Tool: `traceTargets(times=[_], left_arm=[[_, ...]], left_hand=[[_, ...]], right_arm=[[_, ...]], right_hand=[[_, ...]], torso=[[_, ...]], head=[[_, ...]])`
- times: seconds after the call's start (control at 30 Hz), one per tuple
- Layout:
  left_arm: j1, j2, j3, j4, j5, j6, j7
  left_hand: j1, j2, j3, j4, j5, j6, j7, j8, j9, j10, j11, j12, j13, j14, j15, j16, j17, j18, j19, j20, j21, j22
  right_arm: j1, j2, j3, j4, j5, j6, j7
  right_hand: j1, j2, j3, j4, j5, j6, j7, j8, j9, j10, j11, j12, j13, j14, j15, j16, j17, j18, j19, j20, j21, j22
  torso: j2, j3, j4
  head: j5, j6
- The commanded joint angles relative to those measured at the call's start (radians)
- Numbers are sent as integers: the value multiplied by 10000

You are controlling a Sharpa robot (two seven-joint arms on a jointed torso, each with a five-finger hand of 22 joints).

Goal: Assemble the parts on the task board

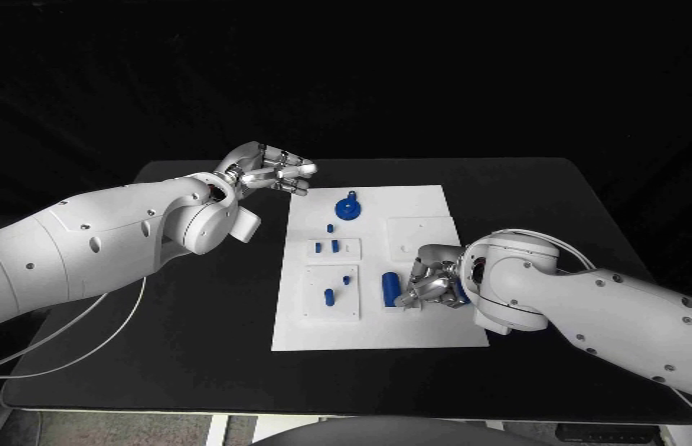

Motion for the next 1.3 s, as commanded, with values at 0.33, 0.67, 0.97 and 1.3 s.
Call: traceTargets(times=[0.33, 0.67, 0.97, 1.3], left_arm=[[-6, 14, 2, 13, 20, 184, 14], [-6, 18, 0, 12, 11, 205, 1], [-6, 9, -1, -10, 9, 225, 50], [-6, 10, -2, -30, 9, 223, 63]], left_hand=[[33, 105, -13, -56, 28, -44, 5, 42, -1, 0, 65, 17, 7, -65, -16, -40, -14, -3, -20, 79, -64, -16], [33, 105, -13, -56, 28, -44, 5, 42, -1, 0, 65, 17, 7, -65, -16, -40, -14, -3, -20, 79, -64, -16], [4, -8, -4, -7, 21, -38, 6, 43, -1, -2, 65, 16, 7, -74, -14, -42, -15, -5, -24, 80, -64, -16], [4, -8, -4, -7, 21, -38, 6, 43, -1, -2, 65, 16, 7, -74, -14, -42, -15, -5, -24, 80, -64, -16]], right_arm=[[-33, 40, -2, -42, 57, 346, -34], [-40, -2, -2, -55, 3, 149, -55], [-39, -517, 266, 346, 1095, 74, 300], [-41, -1024, 1171, 326, 1701, -185, 434]], right_hand=[[968, -460, -1398, 505, -872, 170, 29, -8, -96, 79, 4, -23, -15, 24, -11, 7, -1, -188, 135, 0, -17, 1261], [595, 213, -845, 139, -918, 127, 3, -4, -136, 82, -13, -11, -5, 26, -17, 25, 17, -197, 143, -9, 11, 1266], [727, -299, -2911, 1269, -352, -14, 95, -7, -10, 25, 54, 209, 191, 21, 6, 17, 2, -163, 135, 11, -13, 1259], [1083, 162, -3277, 977, -544, -177, 151, -9, -21, 25, 85, 227, 193, 20, 22, 7, -11, -152, 135, 31, -42, 1256]], torso=[[-2, 0, 4], [-1, 2, 1], [-15, -2, -23], [-7, 7, -11]], head=[[-4, -30], [-8, -29], [-22, 9], [-106, 79]])
